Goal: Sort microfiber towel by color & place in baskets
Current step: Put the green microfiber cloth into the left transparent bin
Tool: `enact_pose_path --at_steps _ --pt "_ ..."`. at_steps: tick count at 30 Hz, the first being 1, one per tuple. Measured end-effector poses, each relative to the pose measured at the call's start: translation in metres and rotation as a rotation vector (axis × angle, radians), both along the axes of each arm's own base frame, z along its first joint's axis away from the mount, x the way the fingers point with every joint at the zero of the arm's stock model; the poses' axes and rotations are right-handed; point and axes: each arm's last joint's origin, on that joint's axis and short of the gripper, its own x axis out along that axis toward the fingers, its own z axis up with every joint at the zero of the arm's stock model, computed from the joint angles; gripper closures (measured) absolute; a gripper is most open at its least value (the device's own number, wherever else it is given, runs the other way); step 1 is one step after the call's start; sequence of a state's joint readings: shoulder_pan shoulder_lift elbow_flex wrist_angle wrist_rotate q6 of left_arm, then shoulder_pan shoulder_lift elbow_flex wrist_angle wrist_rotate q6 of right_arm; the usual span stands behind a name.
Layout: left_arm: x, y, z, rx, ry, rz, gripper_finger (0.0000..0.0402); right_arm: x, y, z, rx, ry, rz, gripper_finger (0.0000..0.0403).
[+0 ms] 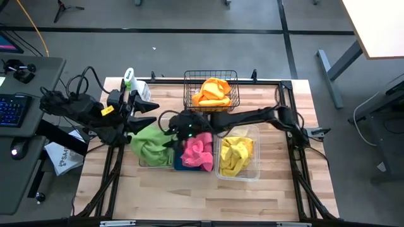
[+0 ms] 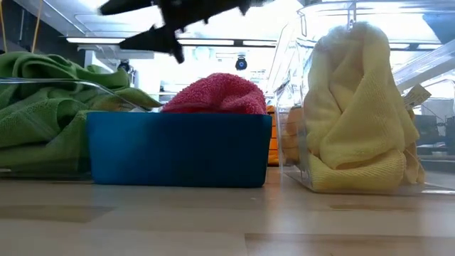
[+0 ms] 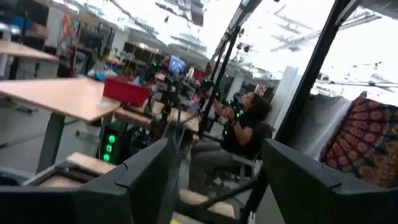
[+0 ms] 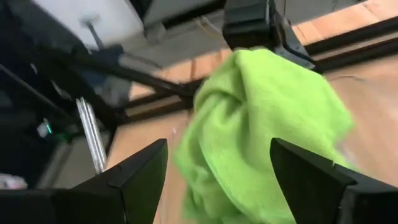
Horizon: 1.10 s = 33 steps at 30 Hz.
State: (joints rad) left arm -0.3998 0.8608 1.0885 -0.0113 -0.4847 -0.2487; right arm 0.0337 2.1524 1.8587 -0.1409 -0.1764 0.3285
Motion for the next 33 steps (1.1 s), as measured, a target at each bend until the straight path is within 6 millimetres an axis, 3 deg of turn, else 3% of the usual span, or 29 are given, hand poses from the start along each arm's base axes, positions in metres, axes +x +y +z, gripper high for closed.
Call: enact_pose_path --at_steps 5,11,17,24,30,33 --pt "-0.005 0.002 -0.007 -0.027 0.076 -0.013 0.0161 -0.037 -0.015 0.039 -0.184 0.114 -0.011 0.0139" --pt "0.004 -0.002 -0.027 -0.074 0.244 -0.016 0.0161 -0.098 -0.024 0.093 -0.360 0.238 -0.079 0.0154" --pt "0.030 -0.018 -0.064 -0.148 0.532 -0.060 0.0161 -0.160 -0.024 0.116 -0.419 0.437 -0.141 0.0164" --pt "0.034 -0.039 -0.118 -0.169 1.076 -0.195 0.0161 -0.219 -0.011 0.099 -0.346 0.484 -0.275 0.0175" --pt "0.025 -0.041 -0.139 0.028 1.355 -0.142 0.0162 -0.258 0.002 0.056 -0.189 0.443 -0.401 0.0182" --pt "0.024 -0.035 -0.146 0.193 1.428 -0.049 0.0180 -0.272 0.009 0.032 -0.092 0.424 -0.440 0.0183"
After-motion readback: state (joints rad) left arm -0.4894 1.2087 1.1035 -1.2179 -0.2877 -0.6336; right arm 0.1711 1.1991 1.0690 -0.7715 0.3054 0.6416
